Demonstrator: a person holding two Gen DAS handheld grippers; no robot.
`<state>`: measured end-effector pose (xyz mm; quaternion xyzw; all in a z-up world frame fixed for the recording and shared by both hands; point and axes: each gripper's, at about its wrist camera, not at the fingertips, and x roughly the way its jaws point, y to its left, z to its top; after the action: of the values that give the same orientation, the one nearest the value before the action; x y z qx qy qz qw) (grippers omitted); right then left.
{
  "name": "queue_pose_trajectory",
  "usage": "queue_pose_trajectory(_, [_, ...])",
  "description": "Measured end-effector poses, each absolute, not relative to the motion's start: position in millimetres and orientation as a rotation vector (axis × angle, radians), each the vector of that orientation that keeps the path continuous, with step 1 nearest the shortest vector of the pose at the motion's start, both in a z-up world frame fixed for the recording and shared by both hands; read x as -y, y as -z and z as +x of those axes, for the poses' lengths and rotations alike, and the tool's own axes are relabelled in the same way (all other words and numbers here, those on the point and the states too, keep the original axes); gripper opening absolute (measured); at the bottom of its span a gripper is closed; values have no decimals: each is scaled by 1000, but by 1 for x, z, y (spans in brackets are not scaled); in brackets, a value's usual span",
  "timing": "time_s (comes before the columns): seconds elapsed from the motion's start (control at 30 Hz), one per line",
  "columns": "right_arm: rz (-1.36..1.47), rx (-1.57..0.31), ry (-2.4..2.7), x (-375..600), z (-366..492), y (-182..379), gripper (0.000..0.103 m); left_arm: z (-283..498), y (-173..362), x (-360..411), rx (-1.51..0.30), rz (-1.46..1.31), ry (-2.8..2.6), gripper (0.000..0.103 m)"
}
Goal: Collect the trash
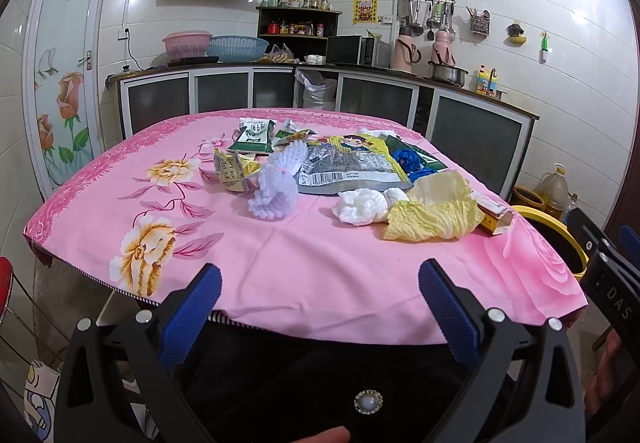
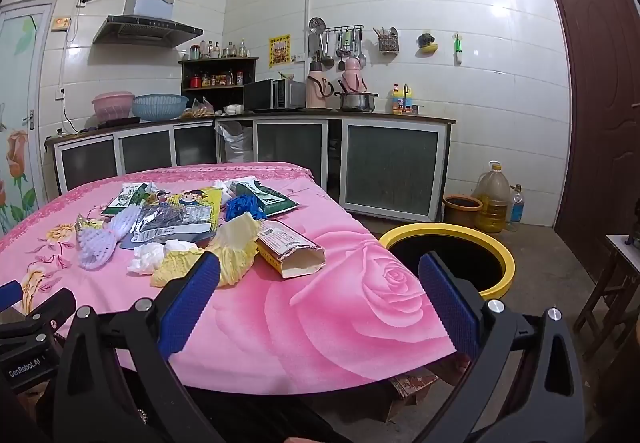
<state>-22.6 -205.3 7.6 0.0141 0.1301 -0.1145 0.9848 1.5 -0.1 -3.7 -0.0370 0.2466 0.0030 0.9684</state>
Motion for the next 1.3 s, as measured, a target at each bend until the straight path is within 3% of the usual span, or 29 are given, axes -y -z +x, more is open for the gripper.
queue_pose_trajectory(1.3, [36, -273, 239, 209, -21, -6, 96, 1, 4, 0, -504, -77, -1, 95])
